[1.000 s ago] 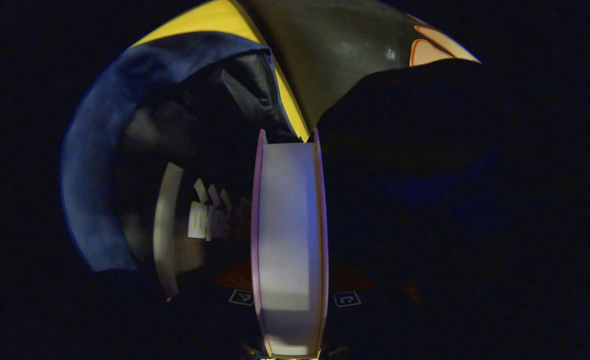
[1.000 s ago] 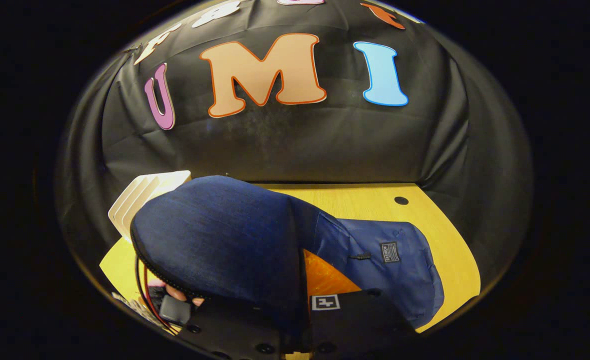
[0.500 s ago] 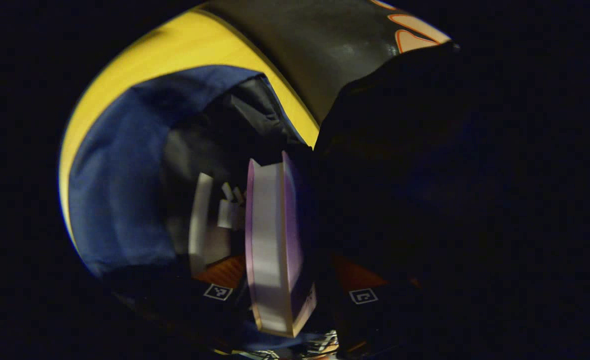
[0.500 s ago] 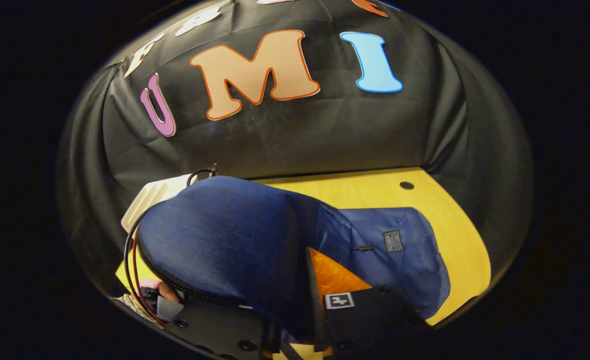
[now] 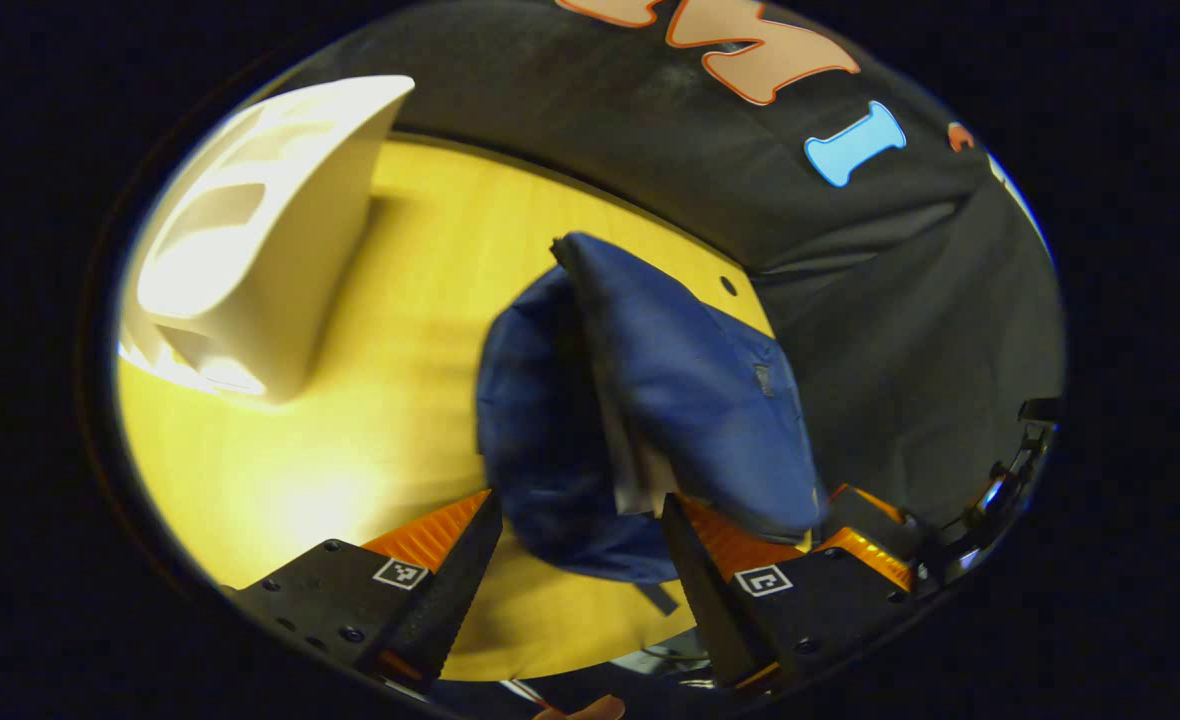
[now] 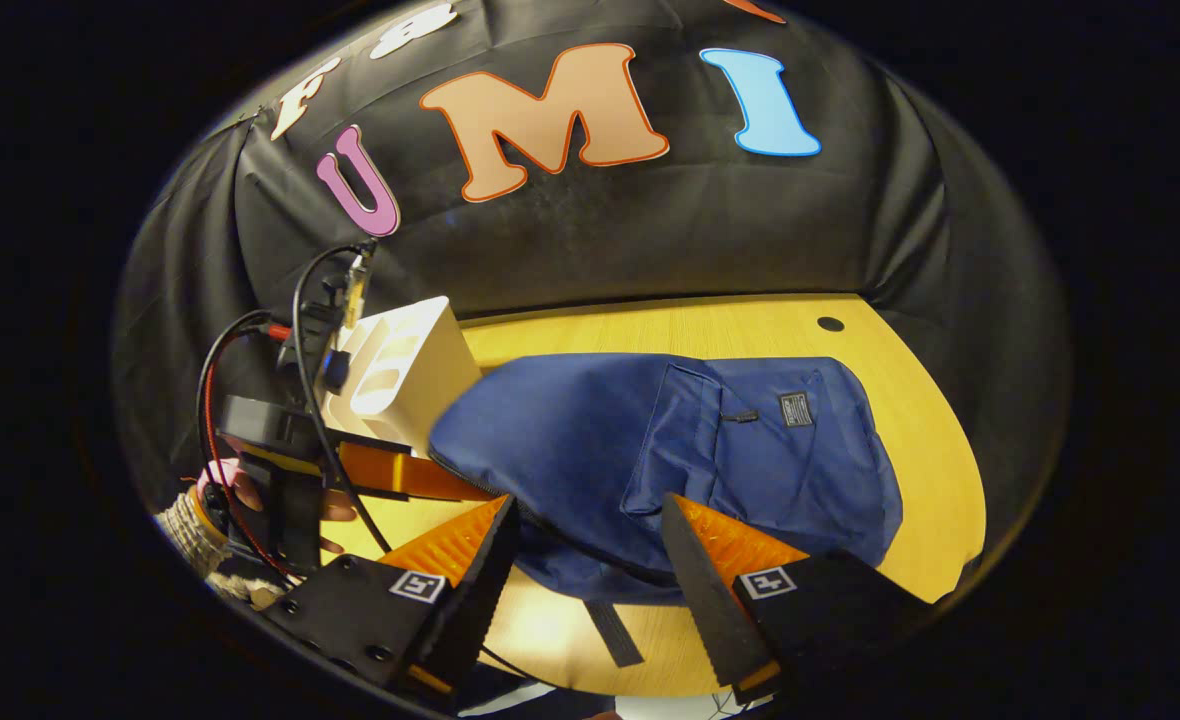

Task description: Open the schoolbag, grab two books from the bookshelf and put them into the schoolbag.

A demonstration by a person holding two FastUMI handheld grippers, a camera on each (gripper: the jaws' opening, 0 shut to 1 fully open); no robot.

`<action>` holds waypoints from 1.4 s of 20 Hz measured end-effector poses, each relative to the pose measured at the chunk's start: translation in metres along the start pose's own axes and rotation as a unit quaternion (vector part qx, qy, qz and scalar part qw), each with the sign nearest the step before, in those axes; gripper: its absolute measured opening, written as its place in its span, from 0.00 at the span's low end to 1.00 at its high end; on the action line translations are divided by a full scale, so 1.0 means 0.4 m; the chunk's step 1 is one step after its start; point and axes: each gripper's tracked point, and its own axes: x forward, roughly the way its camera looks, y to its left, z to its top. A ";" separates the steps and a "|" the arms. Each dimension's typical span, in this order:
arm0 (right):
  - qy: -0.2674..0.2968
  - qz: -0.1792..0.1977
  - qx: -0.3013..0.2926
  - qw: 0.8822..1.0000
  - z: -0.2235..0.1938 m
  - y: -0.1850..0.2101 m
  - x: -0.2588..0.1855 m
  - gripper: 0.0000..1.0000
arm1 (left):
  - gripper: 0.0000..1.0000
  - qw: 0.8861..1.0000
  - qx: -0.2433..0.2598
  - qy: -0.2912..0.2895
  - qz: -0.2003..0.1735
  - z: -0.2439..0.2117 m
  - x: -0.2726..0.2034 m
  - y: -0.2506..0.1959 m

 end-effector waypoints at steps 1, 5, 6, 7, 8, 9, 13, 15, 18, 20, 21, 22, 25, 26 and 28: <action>-0.001 -0.003 0.005 1.000 0.002 0.000 -0.021 0.91 | 0.95 1.000 0.017 -0.002 0.022 -0.008 -0.033 0.025; -0.030 -0.028 0.017 0.999 0.048 -0.002 -0.084 0.91 | 0.94 0.994 0.067 -0.029 0.076 0.006 -0.169 0.088; -0.038 -0.034 0.015 0.999 0.060 -0.002 -0.095 0.91 | 0.94 0.992 0.077 -0.049 0.082 0.025 -0.212 0.090; -0.047 -0.041 0.011 0.998 0.075 -0.003 -0.108 0.91 | 0.94 0.989 0.089 -0.076 0.088 0.062 -0.244 0.078; -0.056 -0.047 0.005 0.997 0.092 0.001 -0.122 0.94 | 0.94 0.984 0.104 -0.107 0.097 0.100 -0.283 0.075; -0.071 -0.051 0.000 0.996 0.119 0.007 -0.135 0.96 | 0.94 0.976 0.123 -0.143 0.111 0.142 -0.329 0.074; -0.148 -0.054 -0.013 0.987 0.262 0.058 -0.183 0.96 | 0.89 0.923 0.178 -0.299 0.164 0.325 -0.540 0.051; -0.193 -0.055 -0.018 0.980 0.336 0.081 -0.210 0.96 | 0.92 0.888 0.181 -0.383 0.178 0.392 -0.640 0.041; -0.251 -0.061 -0.023 0.966 0.434 0.111 -0.248 0.96 | 0.88 0.828 0.171 -0.496 0.199 0.459 -0.800 0.021; -0.302 -0.062 -0.036 0.951 0.500 0.137 -0.281 0.93 | 0.87 0.802 0.170 -0.534 0.204 0.477 -0.863 0.009; -0.325 -0.065 -0.047 0.942 0.527 0.147 -0.296 0.96 | 0.87 0.795 0.167 -0.546 0.206 0.491 -0.881 0.019; -0.339 -0.074 -0.057 0.936 0.545 0.149 -0.305 0.95 | 0.87 0.791 0.160 -0.553 0.208 0.500 -0.893 0.034; -0.345 -0.091 -0.062 0.932 0.537 0.165 -0.316 0.94 | 0.90 0.799 0.125 -0.554 0.196 0.495 -0.874 0.060; -0.349 -0.093 -0.058 0.931 0.532 0.170 -0.323 0.96 | 0.87 0.804 0.115 -0.551 0.191 0.493 -0.873 0.076; -0.355 -0.099 -0.053 0.928 0.535 0.173 -0.329 0.95 | 0.91 0.813 0.108 -0.541 0.188 0.491 -0.848 0.104</action>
